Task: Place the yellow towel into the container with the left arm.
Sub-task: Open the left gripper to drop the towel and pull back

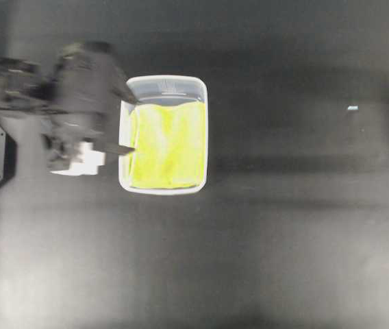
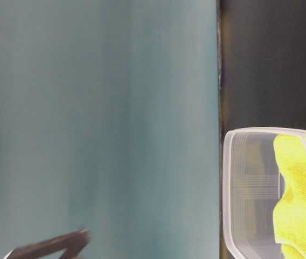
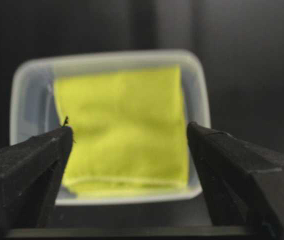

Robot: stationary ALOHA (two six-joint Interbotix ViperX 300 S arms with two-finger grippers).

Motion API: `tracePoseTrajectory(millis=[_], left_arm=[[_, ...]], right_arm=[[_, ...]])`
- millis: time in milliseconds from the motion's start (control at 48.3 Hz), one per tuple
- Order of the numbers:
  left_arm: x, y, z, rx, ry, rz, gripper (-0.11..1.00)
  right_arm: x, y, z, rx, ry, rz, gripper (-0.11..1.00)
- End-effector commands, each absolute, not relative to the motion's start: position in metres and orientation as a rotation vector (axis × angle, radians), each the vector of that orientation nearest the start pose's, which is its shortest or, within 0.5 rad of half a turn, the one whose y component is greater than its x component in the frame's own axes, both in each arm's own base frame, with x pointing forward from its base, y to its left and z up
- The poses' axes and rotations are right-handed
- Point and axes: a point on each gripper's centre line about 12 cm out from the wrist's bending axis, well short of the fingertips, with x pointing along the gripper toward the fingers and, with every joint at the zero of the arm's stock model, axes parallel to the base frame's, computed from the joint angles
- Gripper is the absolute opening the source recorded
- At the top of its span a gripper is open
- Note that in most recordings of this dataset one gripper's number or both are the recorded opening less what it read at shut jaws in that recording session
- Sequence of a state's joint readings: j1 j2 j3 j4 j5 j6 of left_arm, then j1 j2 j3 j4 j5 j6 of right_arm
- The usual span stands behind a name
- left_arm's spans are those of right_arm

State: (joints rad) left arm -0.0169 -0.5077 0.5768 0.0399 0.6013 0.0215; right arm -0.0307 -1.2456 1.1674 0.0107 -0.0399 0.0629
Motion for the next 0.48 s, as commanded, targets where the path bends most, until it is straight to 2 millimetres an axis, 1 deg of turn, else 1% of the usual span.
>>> tracePoseTrajectory(millis=[0, 62, 249, 311, 456], left_arm=[[0.280, -0.001, 0.341, 0.052, 0.527, -0.005, 0.88], [0.268, -0.001, 0.342, 0.045, 0.455, -0.002, 0.88], [0.246, -0.003, 0.326, 0.040, 0.400, -0.011, 0.87], [0.241, -0.003, 0.328, 0.040, 0.372, -0.013, 0.86], [0.231, -0.003, 0.339, 0.040, 0.303, -0.013, 0.84]], right_arm=[[0.152, -0.005, 0.323, 0.073, -0.130, -0.028, 0.72], [0.152, -0.005, 0.322, 0.072, -0.127, -0.028, 0.72], [0.153, -0.005, 0.310, 0.075, -0.099, -0.029, 0.73], [0.153, -0.005, 0.308, 0.078, -0.093, -0.029, 0.73], [0.153, -0.005, 0.303, 0.078, -0.081, -0.030, 0.73]])
